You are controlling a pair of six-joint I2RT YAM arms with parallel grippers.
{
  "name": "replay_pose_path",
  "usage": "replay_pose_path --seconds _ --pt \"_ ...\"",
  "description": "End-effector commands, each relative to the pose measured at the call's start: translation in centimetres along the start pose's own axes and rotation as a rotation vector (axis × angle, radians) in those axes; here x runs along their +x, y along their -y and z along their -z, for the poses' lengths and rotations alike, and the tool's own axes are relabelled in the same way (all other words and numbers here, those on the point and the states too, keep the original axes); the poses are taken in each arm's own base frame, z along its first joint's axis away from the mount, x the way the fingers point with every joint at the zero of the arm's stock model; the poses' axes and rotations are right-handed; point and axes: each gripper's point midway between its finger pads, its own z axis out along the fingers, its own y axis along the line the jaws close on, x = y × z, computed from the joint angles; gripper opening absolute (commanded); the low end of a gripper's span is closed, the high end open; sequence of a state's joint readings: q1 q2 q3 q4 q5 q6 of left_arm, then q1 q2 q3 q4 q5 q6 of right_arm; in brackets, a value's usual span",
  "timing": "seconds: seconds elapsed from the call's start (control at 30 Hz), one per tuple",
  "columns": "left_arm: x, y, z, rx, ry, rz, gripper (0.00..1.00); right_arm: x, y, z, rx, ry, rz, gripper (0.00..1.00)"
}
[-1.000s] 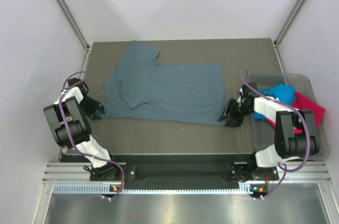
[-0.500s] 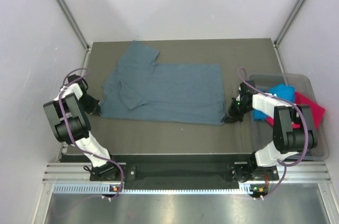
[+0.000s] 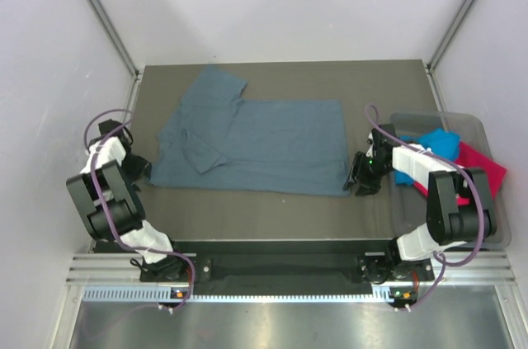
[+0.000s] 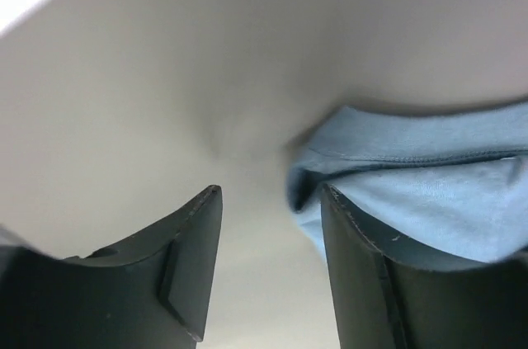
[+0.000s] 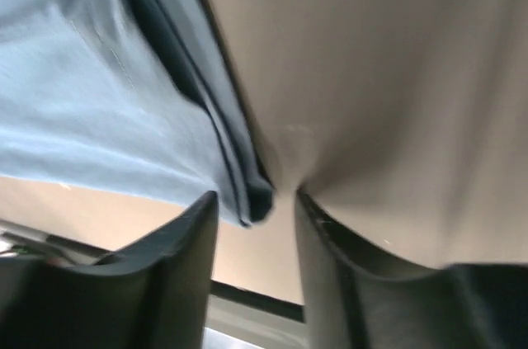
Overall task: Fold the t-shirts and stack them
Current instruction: Fold the tshirt
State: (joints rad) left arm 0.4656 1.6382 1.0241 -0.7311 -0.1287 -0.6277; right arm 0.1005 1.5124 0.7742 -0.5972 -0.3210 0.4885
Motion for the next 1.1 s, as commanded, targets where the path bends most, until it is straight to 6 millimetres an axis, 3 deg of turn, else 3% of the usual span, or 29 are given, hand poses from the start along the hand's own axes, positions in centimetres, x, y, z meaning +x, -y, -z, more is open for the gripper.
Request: replay_pose_path --seconds 0.0,0.1,0.13,0.2,0.27,0.3,0.37,0.4,0.53,0.67,0.8,0.93,1.07 --pt "-2.7 -1.5 3.6 -0.040 0.150 0.045 0.57 -2.0 0.5 2.5 0.116 0.112 0.142 0.48" --pt "-3.1 0.5 6.6 0.036 0.200 0.007 0.57 -2.4 -1.6 4.2 0.086 0.152 0.212 0.56" --pt "-3.3 1.8 7.8 0.091 0.214 -0.017 0.55 -2.5 -2.2 4.7 0.079 0.162 0.239 0.57" --pt "-2.2 6.5 10.4 0.283 0.244 -0.115 0.54 -2.9 -4.6 5.9 0.029 0.194 0.307 0.62" --pt "1.4 11.4 12.4 0.525 0.167 -0.226 0.56 -3.0 -6.2 6.5 -0.011 0.216 0.360 0.66" --pt "1.8 13.4 12.7 0.621 0.167 -0.241 0.57 -2.8 -7.3 6.8 -0.031 0.225 0.398 0.71" --pt "4.5 16.0 13.4 0.778 0.034 -0.251 0.57 -2.7 -8.1 7.0 -0.058 0.225 0.432 0.73" --pt "4.8 16.7 12.5 0.780 0.012 -0.249 0.58 -2.5 -8.4 6.9 -0.071 0.219 0.438 0.73" --pt "4.2 18.4 10.6 0.785 0.005 -0.255 0.61 -1.7 -9.4 6.6 -0.143 0.177 0.466 0.73" --pt "5.0 19.7 8.0 0.783 -0.088 -0.268 0.61 -1.9 -9.8 6.7 -0.163 0.189 0.470 0.73" --pt "4.9 18.1 5.3 0.643 -0.094 -0.236 0.61 -2.4 -10.0 7.4 -0.157 0.211 0.473 0.74" --pt "4.4 16.5 4.8 0.577 -0.023 -0.253 0.62 -2.3 -9.6 7.4 -0.151 0.207 0.466 0.74" --pt "4.3 15.8 5.7 0.600 0.027 -0.284 0.66 -2.2 -9.1 7.1 -0.142 0.200 0.460 0.74"
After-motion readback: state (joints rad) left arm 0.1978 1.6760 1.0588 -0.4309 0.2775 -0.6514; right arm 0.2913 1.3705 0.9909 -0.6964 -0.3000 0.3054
